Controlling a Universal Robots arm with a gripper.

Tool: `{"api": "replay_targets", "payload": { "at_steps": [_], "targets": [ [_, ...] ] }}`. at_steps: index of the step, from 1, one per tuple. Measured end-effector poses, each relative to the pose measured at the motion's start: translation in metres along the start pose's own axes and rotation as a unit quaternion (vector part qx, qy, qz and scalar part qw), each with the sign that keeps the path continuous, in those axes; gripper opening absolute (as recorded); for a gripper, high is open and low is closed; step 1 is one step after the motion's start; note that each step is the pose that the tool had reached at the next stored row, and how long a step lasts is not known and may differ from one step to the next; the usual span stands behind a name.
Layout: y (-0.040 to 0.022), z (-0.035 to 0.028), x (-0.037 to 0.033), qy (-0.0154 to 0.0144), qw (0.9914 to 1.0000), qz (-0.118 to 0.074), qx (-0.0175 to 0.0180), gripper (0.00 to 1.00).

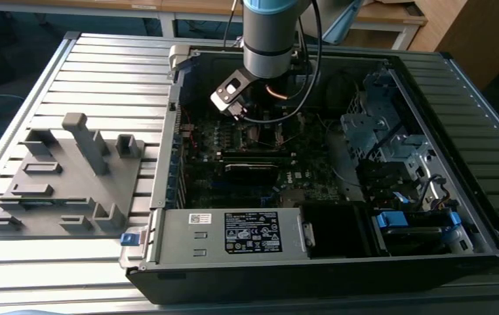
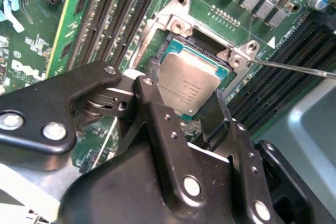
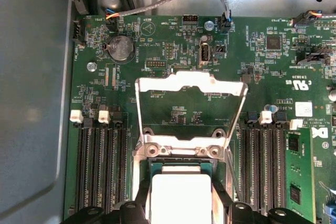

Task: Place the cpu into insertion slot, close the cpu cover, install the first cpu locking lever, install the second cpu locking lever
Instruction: 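Place the cpu into insertion slot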

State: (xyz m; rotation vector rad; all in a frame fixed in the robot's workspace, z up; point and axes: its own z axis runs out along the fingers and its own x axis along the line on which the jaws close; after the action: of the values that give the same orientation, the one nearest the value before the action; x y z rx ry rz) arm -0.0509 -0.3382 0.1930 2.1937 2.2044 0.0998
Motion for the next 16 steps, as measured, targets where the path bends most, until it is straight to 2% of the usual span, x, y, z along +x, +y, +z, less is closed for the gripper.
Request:
{"api": "replay_targets", "payload": {
  "at_steps": [7,16],
  "targets": [
    [-0.0002,-0.0005,-0.0004,-0.0012,0.99998,0.006,0.0003,0.54],
    [-0.0003,0.0008,-0.0005,-0.0014,0.99998,0.006,0.0004,0.54]
  ]
}}
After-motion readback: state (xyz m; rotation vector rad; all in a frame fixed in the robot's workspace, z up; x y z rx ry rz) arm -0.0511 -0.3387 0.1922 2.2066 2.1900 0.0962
